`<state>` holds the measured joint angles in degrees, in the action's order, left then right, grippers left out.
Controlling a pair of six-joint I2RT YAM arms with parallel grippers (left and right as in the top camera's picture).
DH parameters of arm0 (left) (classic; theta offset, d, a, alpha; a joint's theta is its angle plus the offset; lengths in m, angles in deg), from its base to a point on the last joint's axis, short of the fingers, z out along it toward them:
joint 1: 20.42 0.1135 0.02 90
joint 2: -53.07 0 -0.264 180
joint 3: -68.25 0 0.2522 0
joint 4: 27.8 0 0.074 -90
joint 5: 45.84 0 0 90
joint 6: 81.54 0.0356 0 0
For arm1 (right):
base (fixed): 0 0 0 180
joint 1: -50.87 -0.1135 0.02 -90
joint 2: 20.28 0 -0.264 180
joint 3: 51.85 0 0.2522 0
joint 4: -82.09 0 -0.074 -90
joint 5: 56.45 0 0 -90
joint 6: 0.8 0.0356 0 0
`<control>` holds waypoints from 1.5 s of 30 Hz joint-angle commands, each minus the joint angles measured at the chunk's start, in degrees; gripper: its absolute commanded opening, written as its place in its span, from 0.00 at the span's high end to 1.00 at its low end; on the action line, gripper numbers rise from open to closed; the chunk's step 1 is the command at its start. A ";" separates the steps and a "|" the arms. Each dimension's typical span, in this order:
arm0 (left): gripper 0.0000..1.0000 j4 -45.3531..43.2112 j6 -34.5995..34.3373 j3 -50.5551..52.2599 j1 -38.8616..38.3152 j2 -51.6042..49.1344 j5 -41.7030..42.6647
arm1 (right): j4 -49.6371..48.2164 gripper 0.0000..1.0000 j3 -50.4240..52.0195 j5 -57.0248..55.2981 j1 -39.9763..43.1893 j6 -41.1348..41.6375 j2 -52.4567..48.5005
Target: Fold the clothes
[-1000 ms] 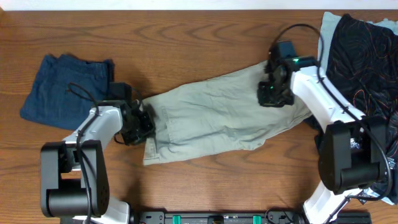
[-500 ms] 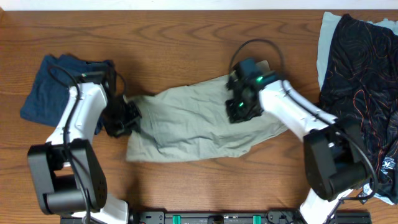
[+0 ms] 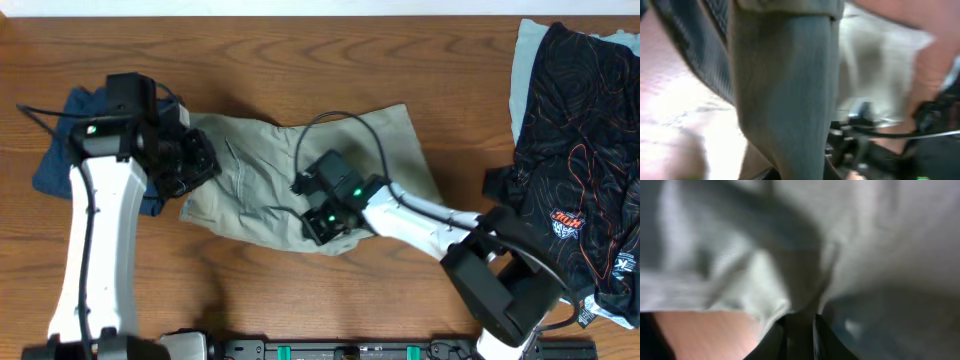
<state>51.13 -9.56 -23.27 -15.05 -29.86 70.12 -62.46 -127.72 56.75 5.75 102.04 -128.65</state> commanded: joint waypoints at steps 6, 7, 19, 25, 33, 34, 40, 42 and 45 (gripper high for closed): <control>0.94 -1.62 -2.84 -1.99 -0.07 4.61 8.02 | -6.99 0.79 0.33 -1.70 -3.87 2.56 -0.72; 0.94 -1.62 -2.86 -1.99 -0.07 4.61 8.20 | -6.93 0.79 0.31 -2.89 -3.85 2.54 -0.72; 0.94 -4.92 -4.48 -1.99 -0.02 4.61 8.20 | 1.77 0.86 -1.64 -5.73 7.61 2.56 8.92; 0.94 -8.09 -6.38 -1.99 -0.02 4.61 16.09 | 3.48 0.96 -1.55 -1.09 6.47 4.00 6.69; 0.94 -9.81 -9.09 -1.99 -0.02 4.63 21.11 | -2.34 0.98 -1.55 -1.09 -1.86 8.90 -3.06; 0.94 -9.81 -9.14 -1.99 -0.02 4.63 21.77 | -3.52 0.98 -1.55 -1.07 -2.56 9.07 -4.09; 0.94 -10.45 -9.73 -1.99 -0.02 4.61 22.27 | -8.85 0.98 -1.66 0.48 -4.92 9.84 -6.34; 0.94 -10.45 -9.70 -1.99 -0.02 4.61 22.27 | -8.72 0.92 -2.21 -0.42 -4.31 9.81 -6.14; 0.94 -10.43 -9.68 -1.99 -0.02 4.61 22.25 | -6.58 0.82 -3.19 -0.92 -1.90 9.33 -4.96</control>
<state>41.25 -18.76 -23.33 -15.05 -25.91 89.92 -70.44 -129.75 56.92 1.99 111.35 -133.81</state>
